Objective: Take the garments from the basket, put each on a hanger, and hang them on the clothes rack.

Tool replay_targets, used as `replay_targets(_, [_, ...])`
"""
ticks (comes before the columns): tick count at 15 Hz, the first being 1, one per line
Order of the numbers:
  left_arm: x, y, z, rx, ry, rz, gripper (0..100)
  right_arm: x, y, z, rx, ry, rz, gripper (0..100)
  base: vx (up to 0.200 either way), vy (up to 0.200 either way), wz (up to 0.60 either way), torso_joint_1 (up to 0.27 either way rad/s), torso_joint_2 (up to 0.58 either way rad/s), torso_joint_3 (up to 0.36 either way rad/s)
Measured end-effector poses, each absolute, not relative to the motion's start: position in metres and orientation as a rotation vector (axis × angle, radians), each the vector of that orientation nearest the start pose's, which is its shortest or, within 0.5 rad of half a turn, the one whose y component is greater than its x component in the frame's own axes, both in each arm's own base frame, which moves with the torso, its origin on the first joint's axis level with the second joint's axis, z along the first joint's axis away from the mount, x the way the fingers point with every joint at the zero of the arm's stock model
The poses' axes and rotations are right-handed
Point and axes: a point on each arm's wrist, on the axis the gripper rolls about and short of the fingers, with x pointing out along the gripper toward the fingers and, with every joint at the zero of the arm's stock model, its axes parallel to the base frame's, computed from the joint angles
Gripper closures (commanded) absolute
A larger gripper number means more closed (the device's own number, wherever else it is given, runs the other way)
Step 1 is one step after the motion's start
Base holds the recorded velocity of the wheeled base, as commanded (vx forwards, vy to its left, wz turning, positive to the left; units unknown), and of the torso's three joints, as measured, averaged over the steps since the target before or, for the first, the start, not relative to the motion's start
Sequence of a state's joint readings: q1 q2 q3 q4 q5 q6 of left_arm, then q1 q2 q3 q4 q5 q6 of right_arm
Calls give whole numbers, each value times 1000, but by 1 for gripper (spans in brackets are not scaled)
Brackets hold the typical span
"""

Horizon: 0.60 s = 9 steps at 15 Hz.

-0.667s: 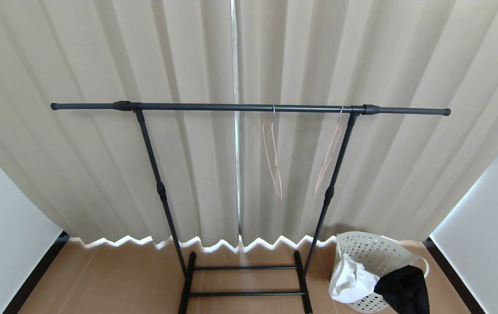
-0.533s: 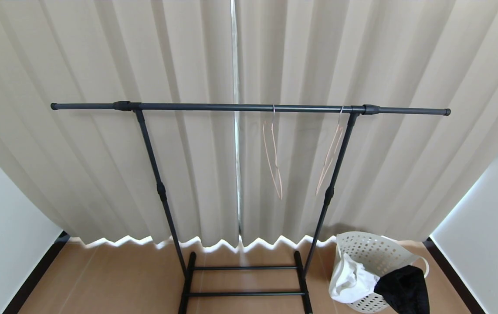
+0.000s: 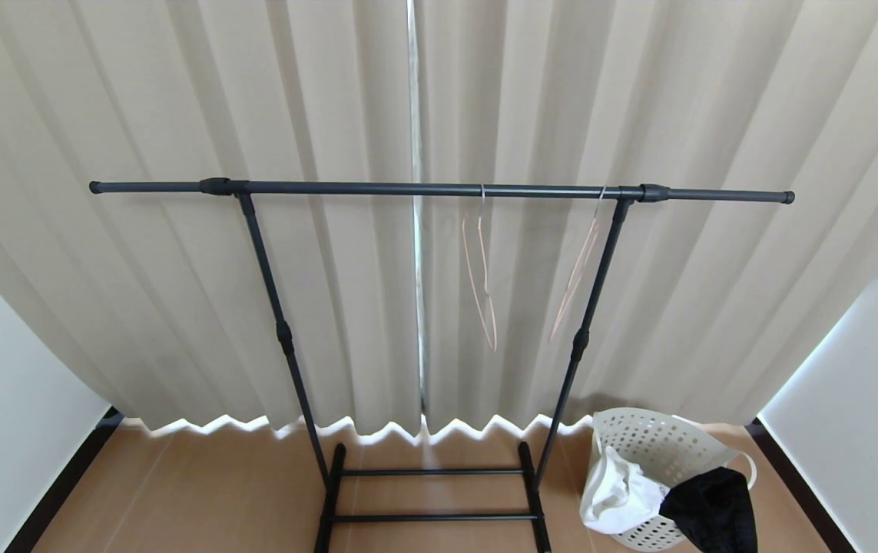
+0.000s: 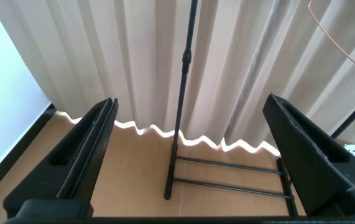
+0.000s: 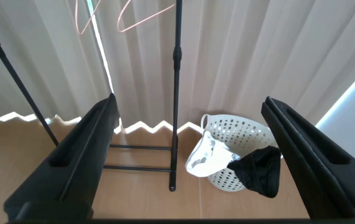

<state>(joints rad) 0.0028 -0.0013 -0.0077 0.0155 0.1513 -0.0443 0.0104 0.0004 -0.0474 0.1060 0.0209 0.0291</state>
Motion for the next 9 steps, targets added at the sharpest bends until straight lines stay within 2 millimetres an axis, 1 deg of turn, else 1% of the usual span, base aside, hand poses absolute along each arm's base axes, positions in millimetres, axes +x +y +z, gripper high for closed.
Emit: replay_targets(9, [-24, 3, 76, -44, 3, 154, 0, -27, 0, 78, 26, 59, 31, 0, 0, 0, 0, 0, 0, 0])
